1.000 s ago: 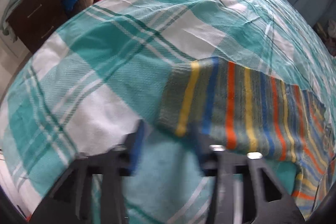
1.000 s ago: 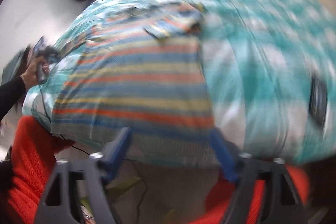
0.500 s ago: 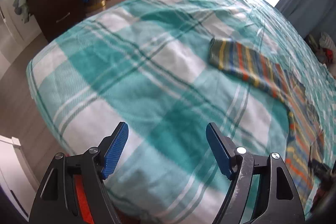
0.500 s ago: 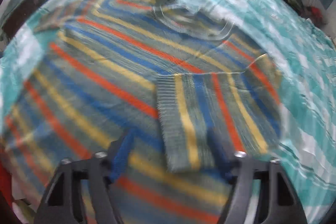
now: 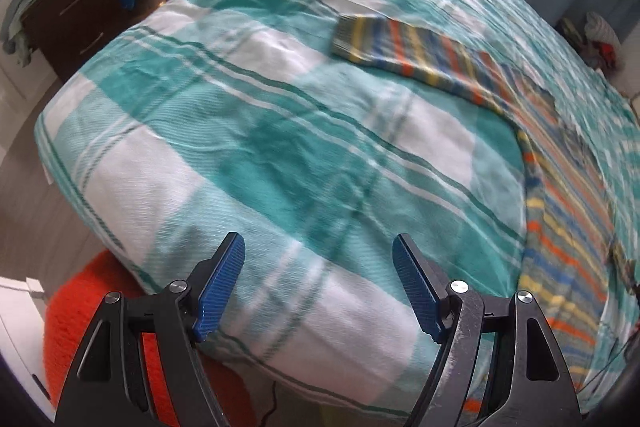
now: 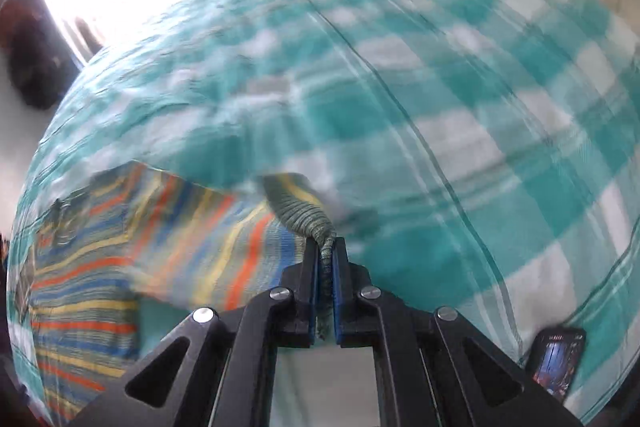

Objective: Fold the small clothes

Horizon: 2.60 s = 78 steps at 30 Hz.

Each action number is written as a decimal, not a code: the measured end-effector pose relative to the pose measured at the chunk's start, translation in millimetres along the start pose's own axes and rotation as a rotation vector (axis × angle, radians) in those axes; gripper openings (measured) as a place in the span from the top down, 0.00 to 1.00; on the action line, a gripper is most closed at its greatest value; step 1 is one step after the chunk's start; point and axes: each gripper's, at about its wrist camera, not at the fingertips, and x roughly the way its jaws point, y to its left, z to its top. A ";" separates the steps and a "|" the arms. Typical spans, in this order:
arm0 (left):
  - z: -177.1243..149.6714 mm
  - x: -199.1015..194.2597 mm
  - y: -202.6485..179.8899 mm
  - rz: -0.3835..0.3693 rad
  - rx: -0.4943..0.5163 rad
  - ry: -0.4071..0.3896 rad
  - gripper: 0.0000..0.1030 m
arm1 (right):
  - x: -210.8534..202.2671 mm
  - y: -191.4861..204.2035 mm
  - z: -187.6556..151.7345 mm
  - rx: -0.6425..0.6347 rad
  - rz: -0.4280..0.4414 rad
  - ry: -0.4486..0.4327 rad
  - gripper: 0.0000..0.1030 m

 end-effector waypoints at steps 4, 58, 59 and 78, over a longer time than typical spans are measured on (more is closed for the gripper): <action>-7.9 -1.2 -25.3 -0.001 0.072 0.012 0.24 | 19.7 -0.7 -20.4 -0.004 -0.029 0.034 0.95; 63.9 112.2 -115.0 -0.117 0.237 -0.094 0.00 | -47.6 187.4 -308.0 -0.441 0.258 -0.234 0.07; 59.6 104.8 -112.2 -0.136 0.241 -0.129 0.00 | -47.1 187.4 -308.0 -0.440 0.259 -0.235 0.07; 56.0 102.6 -116.1 -0.086 0.270 -0.142 0.00 | -44.3 185.5 -308.4 -0.442 0.276 -0.271 0.02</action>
